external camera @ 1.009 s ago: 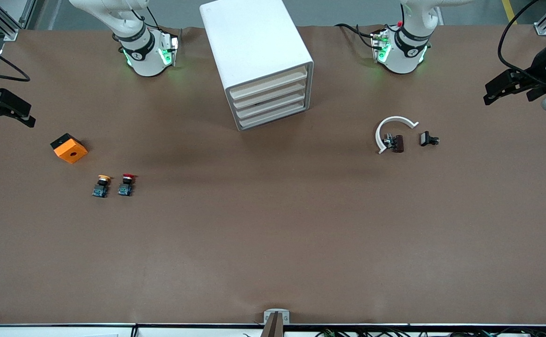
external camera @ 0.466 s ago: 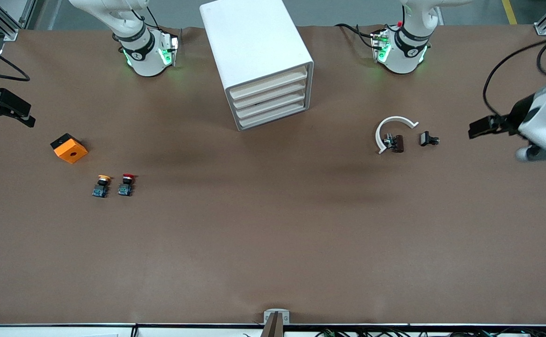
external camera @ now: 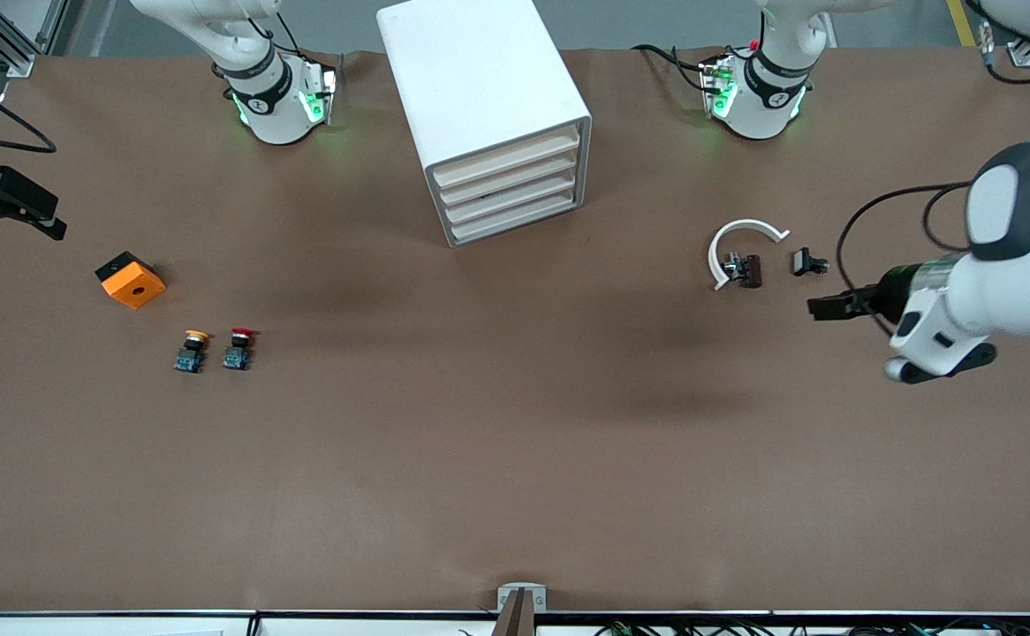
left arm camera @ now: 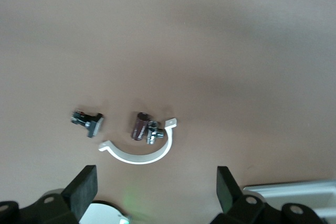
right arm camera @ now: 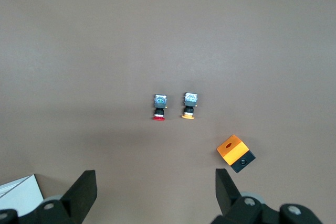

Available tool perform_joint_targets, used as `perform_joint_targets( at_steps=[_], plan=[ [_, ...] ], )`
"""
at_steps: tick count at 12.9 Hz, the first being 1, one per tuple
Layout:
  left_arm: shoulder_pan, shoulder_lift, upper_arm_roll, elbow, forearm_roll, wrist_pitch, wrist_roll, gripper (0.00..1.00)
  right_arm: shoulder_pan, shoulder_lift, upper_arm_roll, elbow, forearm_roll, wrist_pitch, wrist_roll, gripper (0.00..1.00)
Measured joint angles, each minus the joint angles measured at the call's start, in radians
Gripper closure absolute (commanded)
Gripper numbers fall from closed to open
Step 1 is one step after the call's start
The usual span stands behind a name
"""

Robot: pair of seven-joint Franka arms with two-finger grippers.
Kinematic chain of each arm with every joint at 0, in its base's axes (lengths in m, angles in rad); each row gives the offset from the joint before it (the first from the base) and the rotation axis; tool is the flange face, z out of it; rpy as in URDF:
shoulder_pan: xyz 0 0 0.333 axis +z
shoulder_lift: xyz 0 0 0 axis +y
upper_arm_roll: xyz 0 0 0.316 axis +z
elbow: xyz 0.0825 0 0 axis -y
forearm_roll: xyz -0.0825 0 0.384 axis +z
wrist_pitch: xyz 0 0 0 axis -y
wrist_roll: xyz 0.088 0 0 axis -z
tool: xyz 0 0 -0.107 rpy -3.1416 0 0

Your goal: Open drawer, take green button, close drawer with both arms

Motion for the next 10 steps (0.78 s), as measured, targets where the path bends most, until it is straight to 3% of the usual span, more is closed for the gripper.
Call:
perform_joint_targets(
  at_steps=[5,10],
  plan=[
    [-0.054,0.157,-0.002,0.01,-0.021,0.028,-0.264,0.0,0.0,0.0,0.0,0.0,0.0,0.0,0.0,0.0],
    [-0.143,0.261,-0.004,0.048,-0.162,0.031,-0.849,0.0,0.0,0.0,0.0,0.001,0.0,0.0,0.0,0.0]
  ],
)
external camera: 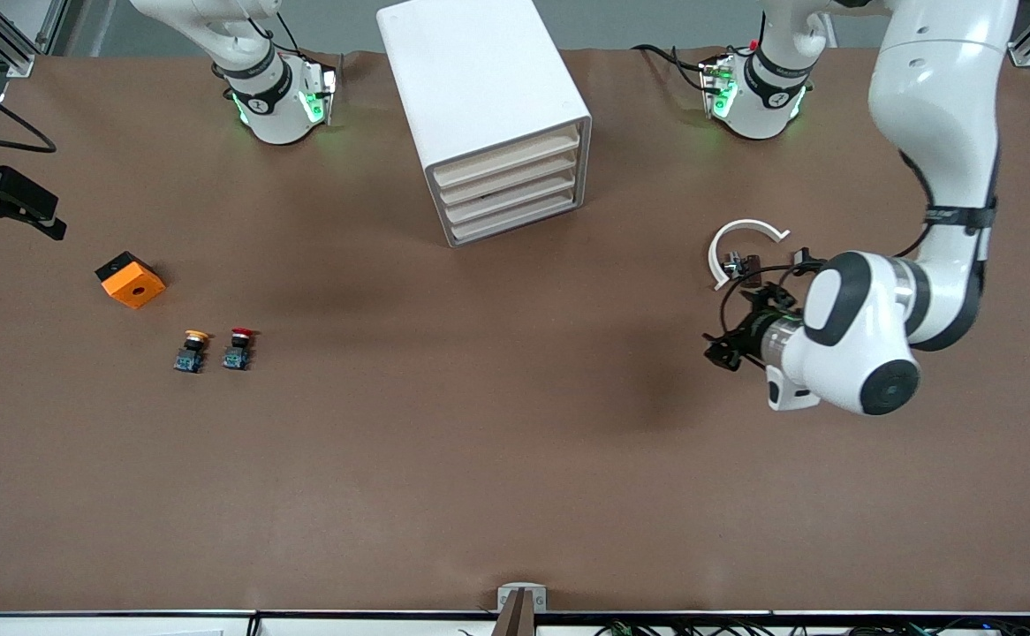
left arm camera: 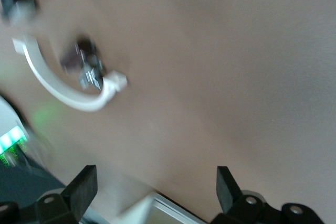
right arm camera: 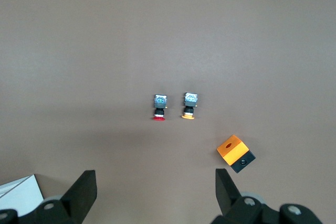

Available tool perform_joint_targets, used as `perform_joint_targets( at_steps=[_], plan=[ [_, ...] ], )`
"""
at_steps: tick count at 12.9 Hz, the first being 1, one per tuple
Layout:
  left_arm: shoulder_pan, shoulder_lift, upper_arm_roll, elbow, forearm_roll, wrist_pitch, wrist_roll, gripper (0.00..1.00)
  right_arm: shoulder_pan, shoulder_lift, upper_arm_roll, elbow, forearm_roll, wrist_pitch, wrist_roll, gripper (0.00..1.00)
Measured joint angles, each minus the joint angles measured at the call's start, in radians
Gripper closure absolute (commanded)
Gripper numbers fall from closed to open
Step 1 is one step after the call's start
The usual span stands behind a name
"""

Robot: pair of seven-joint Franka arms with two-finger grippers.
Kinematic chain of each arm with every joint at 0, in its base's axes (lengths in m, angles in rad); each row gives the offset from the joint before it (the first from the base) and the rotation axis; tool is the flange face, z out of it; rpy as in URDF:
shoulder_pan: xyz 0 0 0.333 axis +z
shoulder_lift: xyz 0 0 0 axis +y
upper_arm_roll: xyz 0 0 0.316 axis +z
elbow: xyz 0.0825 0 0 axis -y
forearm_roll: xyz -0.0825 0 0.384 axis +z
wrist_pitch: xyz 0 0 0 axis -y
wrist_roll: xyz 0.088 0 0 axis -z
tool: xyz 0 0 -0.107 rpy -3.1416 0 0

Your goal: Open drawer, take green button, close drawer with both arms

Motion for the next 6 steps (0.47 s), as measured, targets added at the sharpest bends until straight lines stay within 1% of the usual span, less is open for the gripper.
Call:
perform_joint_targets(
  at_steps=[2,5,6],
  plan=[
    [-0.025,0.051,0.0,0.01,-0.077,0.005,-0.211,0.0,0.0,0.0,0.0,0.0,0.0,0.0,0.0,0.0],
    [-0.049,0.104,0.0,0.016,-0.18,0.006,-0.335,0.0,0.0,0.0,0.0,0.0,0.0,0.0,0.0,0.0],
    [-0.056,0.115,-0.001,0.016,-0.199,-0.004,-0.372,0.0,0.0,0.0,0.0,0.0,0.0,0.0,0.0,0.0]
  ],
)
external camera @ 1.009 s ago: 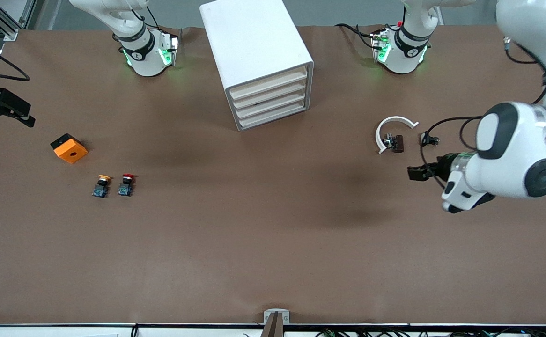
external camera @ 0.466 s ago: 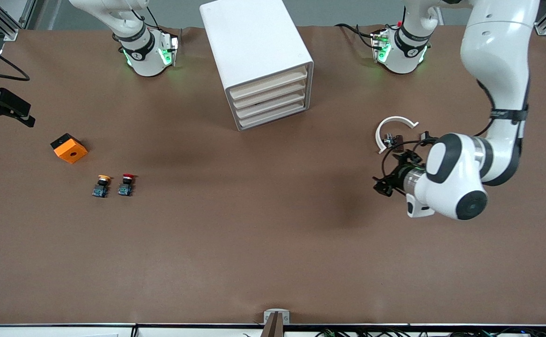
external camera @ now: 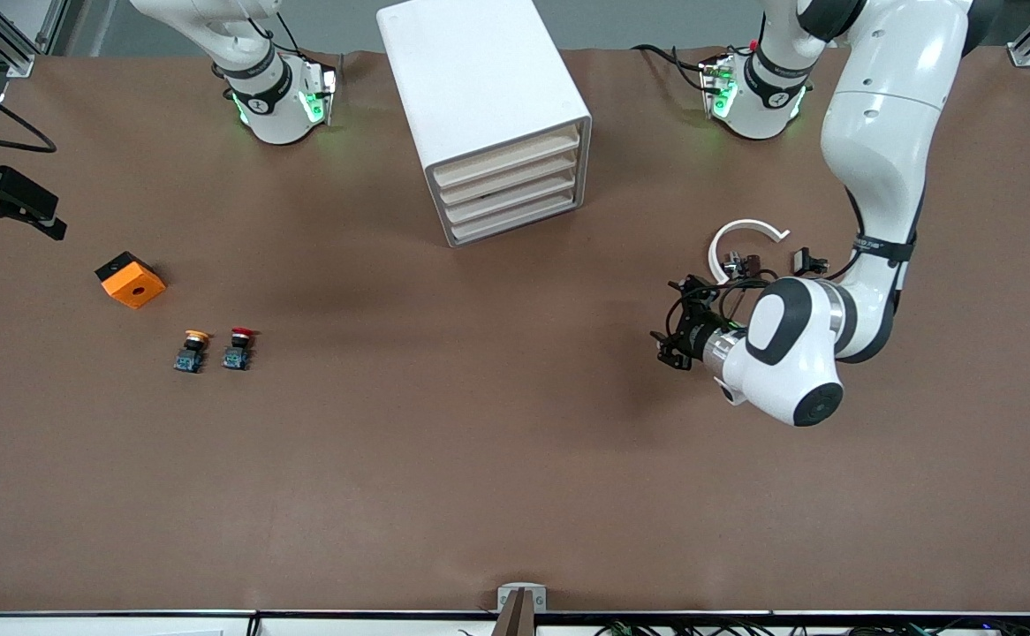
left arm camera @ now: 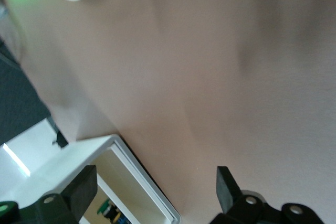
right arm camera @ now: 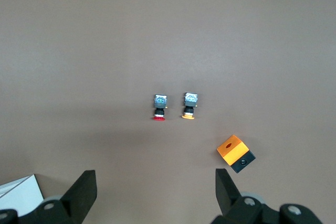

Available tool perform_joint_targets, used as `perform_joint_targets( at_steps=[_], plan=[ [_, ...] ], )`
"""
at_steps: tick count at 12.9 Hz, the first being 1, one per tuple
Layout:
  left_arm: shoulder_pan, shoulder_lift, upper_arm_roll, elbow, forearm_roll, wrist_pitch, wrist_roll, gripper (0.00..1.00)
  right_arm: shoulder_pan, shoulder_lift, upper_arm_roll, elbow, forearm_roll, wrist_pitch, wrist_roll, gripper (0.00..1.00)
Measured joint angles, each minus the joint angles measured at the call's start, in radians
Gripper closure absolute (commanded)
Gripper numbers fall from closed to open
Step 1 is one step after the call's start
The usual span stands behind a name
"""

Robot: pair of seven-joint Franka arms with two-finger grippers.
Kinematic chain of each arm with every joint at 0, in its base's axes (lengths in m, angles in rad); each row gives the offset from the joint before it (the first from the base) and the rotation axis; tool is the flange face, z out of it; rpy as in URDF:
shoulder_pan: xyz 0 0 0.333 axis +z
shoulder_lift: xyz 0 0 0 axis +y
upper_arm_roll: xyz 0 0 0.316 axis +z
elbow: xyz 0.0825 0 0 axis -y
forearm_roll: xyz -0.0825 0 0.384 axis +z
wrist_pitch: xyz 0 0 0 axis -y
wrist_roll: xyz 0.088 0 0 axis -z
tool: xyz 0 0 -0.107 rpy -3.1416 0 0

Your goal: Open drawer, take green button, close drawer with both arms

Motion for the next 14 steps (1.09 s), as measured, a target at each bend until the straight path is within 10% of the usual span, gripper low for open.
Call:
perform_joint_targets(
  at_steps=[14],
  plan=[
    [-0.277,0.16,-0.003,-0.011,-0.263,-0.094,-0.486,0.07,0.0,0.0,0.002,0.0,0.0,0.0,0.0,0.0]
  ],
)
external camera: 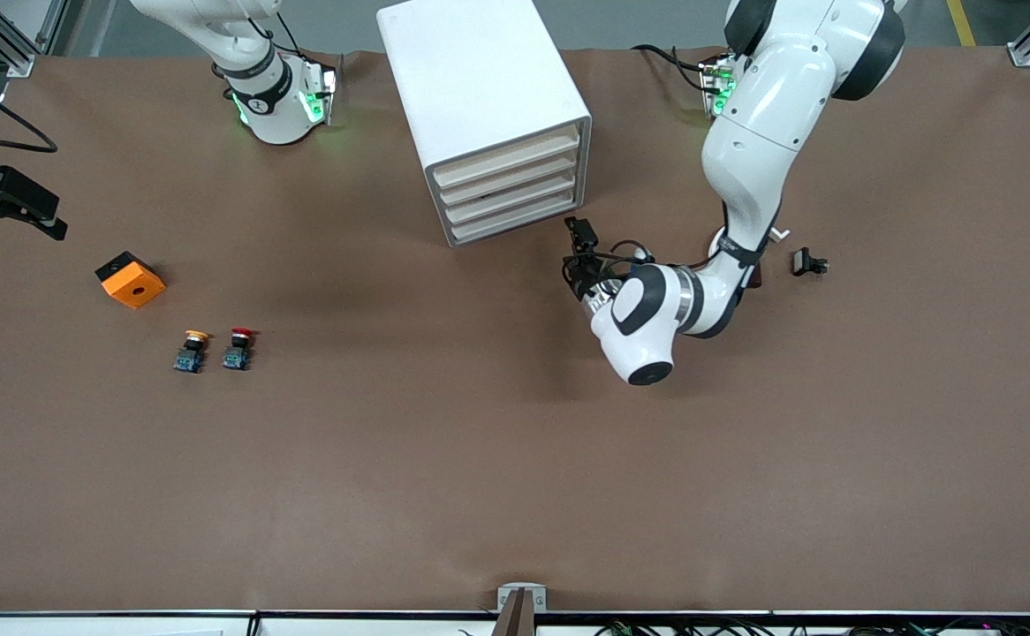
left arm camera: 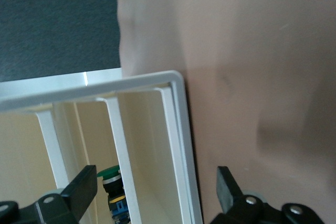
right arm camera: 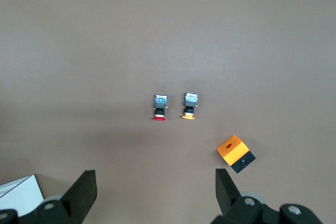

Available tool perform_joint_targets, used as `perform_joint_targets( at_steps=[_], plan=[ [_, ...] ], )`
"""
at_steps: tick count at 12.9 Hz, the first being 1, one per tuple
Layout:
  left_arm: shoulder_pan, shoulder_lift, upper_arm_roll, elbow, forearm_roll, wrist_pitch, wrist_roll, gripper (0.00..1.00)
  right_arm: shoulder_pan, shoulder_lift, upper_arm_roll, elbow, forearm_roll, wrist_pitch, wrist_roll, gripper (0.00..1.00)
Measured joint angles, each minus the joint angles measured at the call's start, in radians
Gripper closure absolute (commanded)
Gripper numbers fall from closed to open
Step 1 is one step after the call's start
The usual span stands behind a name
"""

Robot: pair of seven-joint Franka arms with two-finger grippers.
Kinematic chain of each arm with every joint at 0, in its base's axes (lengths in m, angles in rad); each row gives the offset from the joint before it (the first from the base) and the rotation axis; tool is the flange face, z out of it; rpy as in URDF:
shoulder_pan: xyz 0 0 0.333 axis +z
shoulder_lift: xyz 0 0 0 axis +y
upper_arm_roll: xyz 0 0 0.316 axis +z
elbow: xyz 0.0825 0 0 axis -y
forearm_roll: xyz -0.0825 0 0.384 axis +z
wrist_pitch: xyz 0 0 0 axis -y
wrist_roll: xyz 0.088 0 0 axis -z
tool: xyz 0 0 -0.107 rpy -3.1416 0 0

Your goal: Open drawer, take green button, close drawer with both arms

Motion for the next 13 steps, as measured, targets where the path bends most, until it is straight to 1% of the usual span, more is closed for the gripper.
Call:
perform_joint_targets(
  at_steps=[1,3,4,6,7,8,10,11,13],
  plan=[
    [-0.018,0.004,0.0,0.0,-0.019,-0.001,-0.016,0.13,0.0,0.0,0.0,0.0,0.0,0.0,0.0,0.0],
    [-0.04,0.012,0.0,0.0,-0.057,-0.01,-0.029,0.22,0.0,0.0,0.0,0.0,0.0,0.0,0.0,0.0],
    [-0.05,0.015,0.0,0.0,-0.061,-0.016,-0.029,0.32,0.0,0.0,0.0,0.0,0.0,0.0,0.0,0.0],
    [-0.072,0.017,0.0,0.0,-0.065,-0.022,-0.038,0.37,0.0,0.0,0.0,0.0,0.0,0.0,0.0,0.0],
    [-0.081,0.017,0.0,-0.001,-0.074,-0.024,-0.04,0.37,0.0,0.0,0.0,0.0,0.0,0.0,0.0,0.0],
    [-0.091,0.017,0.0,-0.001,-0.088,-0.026,-0.042,0.4,0.0,0.0,0.0,0.0,0.0,0.0,0.0,0.0],
    [-0.112,0.017,0.0,-0.001,-0.118,-0.027,-0.044,0.43,0.0,0.0,0.0,0.0,0.0,0.0,0.0,0.0],
    [-0.119,0.019,0.001,-0.002,-0.128,-0.027,-0.045,0.49,0.0,0.0,0.0,0.0,0.0,0.0,0.0,0.0],
    [-0.135,0.025,0.001,-0.003,-0.135,-0.027,-0.045,0.79,0.0,0.0,0.0,0.0,0.0,0.0,0.0,0.0]
  ],
)
